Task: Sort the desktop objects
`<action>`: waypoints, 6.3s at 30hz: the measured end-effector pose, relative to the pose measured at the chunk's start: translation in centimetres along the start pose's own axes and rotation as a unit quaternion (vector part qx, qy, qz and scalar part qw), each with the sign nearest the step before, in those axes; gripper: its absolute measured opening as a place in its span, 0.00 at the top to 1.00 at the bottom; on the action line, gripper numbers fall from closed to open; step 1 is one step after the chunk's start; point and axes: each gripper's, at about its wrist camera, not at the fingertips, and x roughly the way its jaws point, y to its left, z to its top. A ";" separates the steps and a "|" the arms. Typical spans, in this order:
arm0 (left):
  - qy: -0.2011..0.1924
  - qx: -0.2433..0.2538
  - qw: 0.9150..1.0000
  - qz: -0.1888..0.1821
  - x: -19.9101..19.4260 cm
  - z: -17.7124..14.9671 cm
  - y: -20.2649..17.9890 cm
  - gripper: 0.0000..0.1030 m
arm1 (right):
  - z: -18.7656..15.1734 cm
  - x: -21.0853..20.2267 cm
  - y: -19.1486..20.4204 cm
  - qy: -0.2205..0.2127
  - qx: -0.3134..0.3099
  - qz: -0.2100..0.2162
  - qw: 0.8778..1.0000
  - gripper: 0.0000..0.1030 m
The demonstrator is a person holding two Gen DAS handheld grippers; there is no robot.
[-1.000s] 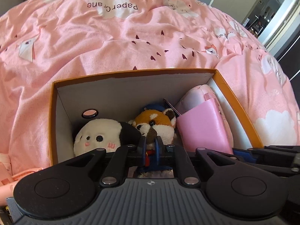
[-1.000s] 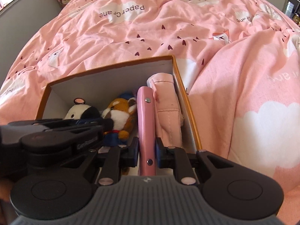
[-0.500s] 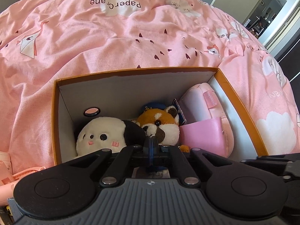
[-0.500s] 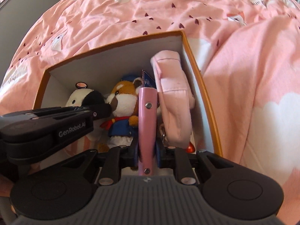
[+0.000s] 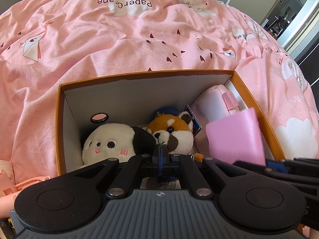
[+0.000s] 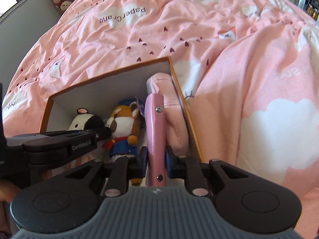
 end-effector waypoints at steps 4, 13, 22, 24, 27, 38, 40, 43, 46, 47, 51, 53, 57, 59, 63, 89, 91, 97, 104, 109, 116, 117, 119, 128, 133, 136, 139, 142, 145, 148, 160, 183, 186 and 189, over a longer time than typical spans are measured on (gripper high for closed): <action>0.000 -0.002 1.000 -0.002 0.0 0.0 0.0 0.98 | 0.6 0.3 0.7 -0.013 -0.004 0.001 1.000 0.82; 0.002 -0.006 1.000 -0.012 0.0 0.2 0.2 0.98 | 2.4 3.4 1.9 0.008 -0.079 0.024 0.997 0.83; 0.001 -0.016 0.999 -0.029 0.0 0.6 0.4 0.98 | 3.0 4.9 2.2 0.036 -0.138 0.047 0.989 0.82; -0.001 -0.014 1.000 -0.026 0.0 0.8 0.1 0.99 | 3.2 5.5 2.3 0.044 -0.142 0.039 0.988 0.83; -0.001 -0.018 0.999 -0.028 -0.1 0.9 0.3 0.99 | 3.2 6.0 2.6 0.046 -0.157 0.032 0.986 0.82; -0.003 -0.030 0.999 -0.044 -1.2 0.3 1.1 0.99 | 2.1 2.7 2.3 -0.002 -0.182 0.059 0.981 0.71; -0.004 -0.030 0.999 -0.043 -1.2 0.3 1.1 0.99 | 2.6 2.2 2.3 -0.015 -0.182 0.062 0.981 0.68; -0.005 -0.031 0.999 -0.041 -1.3 0.2 1.1 0.99 | 3.5 2.3 2.2 -0.018 -0.173 0.062 0.983 0.71; -0.006 -0.029 0.999 -0.042 -1.4 0.1 1.1 0.99 | 3.9 2.7 2.0 -0.018 -0.163 0.064 0.984 0.87; -0.006 -0.028 0.999 -0.042 -1.3 0.1 1.1 0.99 | 3.9 2.8 1.9 -0.017 -0.157 0.068 0.985 0.87; -0.005 -0.025 0.999 -0.038 -1.3 0.2 0.9 0.99 | 3.9 3.1 1.9 -0.018 -0.151 0.072 0.986 0.89; -0.006 -0.025 0.999 -0.039 -1.4 0.2 0.9 0.99 | 3.7 2.9 2.1 -0.020 -0.155 0.068 0.985 0.88; -0.009 -0.029 0.999 -0.041 -2.1 0.0 0.8 0.98 | 3.2 1.7 1.9 -0.032 -0.157 0.073 0.984 0.87; -0.011 -0.027 0.999 -0.037 -2.8 -0.3 0.6 0.98 | 2.9 0.8 1.9 -0.041 -0.161 0.070 0.984 0.87; -0.023 -0.017 0.999 -0.019 -5.0 -0.7 0.0 0.97 | 2.2 -0.9 2.0 -0.052 -0.162 0.067 0.983 0.76; -0.060 -0.034 0.994 0.084 -21.1 -8.2 5.9 0.87 | -4.5 -8.4 7.9 -0.088 -0.183 0.141 0.969 0.68; -0.061 -0.048 0.993 0.094 -21.8 -8.8 7.4 0.86 | -4.8 -8.7 9.1 -0.087 -0.193 0.162 0.964 0.68; -0.049 -0.122 0.986 0.106 -21.5 -10.7 12.6 0.80 | -6.0 -7.8 13.3 -0.065 -0.235 0.195 0.950 0.68; -0.004 -0.182 0.978 0.104 -17.8 -12.3 17.0 0.70 | -7.0 -4.4 17.0 -0.023 -0.266 0.196 0.943 0.68; 0.006 -0.219 0.973 0.078 -15.9 -12.8 19.0 0.53 | -7.1 -2.0 19.1 -0.004 -0.286 0.174 0.942 0.57; 0.018 -0.240 0.970 0.035 -14.0 -13.2 20.4 0.45 | -7.1 0.8 21.6 0.016 -0.315 0.137 0.939 0.53; 0.018 -0.241 0.970 0.033 -13.8 -13.2 20.6 0.44 | -7.1 1.1 21.8 0.019 -0.319 0.133 0.938 0.51; 0.018 -0.247 0.969 0.024 -13.6 -13.3 21.1 0.44 | -7.1 1.6 21.9 0.024 -0.320 0.126 0.939 0.51; 0.004 -0.268 0.963 -0.012 -12.5 -13.2 21.8 0.41 | -7.8 2.7 22.8 0.039 -0.359 0.105 0.927 0.41; -0.010 -0.273 0.962 -0.019 -13.1 -13.3 22.0 0.57 | -7.6 2.3 22.5 0.039 -0.351 0.105 0.930 0.50; -0.019 -0.272 0.962 -0.029 -13.4 -13.3 21.9 0.63 | -7.0 1.5 22.0 0.032 -0.342 0.111 0.933 0.56; -0.027 -0.268 0.962 -0.045 -13.6 -13.3 21.4 0.64 | -6.5 0.7 21.4 0.032 -0.333 0.123 0.934 0.58; -0.026 -0.277 0.959 -0.060 -13.1 -13.2 21.1 0.65 | -6.2 0.6 21.1 0.046 -0.323 0.138 0.935 0.59; -0.021 -0.286 0.957 -0.040 -12.3 -13.3 21.0 0.64 | -6.5 0.8 21.4 0.045 -0.332 0.133 0.933 0.59; -0.021 -0.287 0.957 -0.037 -12.2 -13.4 21.1 0.54 | -6.9 1.1 21.6 0.044 -0.340 0.128 0.931 0.58; -0.014 -0.288 0.956 -0.055 -10.4 -13.1 20.7 0.37 | -7.0 1.1 21.5 0.039 -0.342 0.133 0.929 0.59; -0.061 -0.298 0.950 -0.066 -12.5 -13.2 19.8 0.72 | -6.7 0.7 20.6 0.034 -0.314 0.156 0.936 0.73; -0.066 -0.310 0.947 -0.057 -13.0 -13.4 20.2 0.73 | -7.0 0.6 20.8 0.041 -0.319 0.169 0.932 0.59; -0.074 -0.301 0.950 -0.039 -13.7 -13.2 20.3 0.74 | -7.3 0.7 21.3 0.043 -0.340 0.164 0.925 0.50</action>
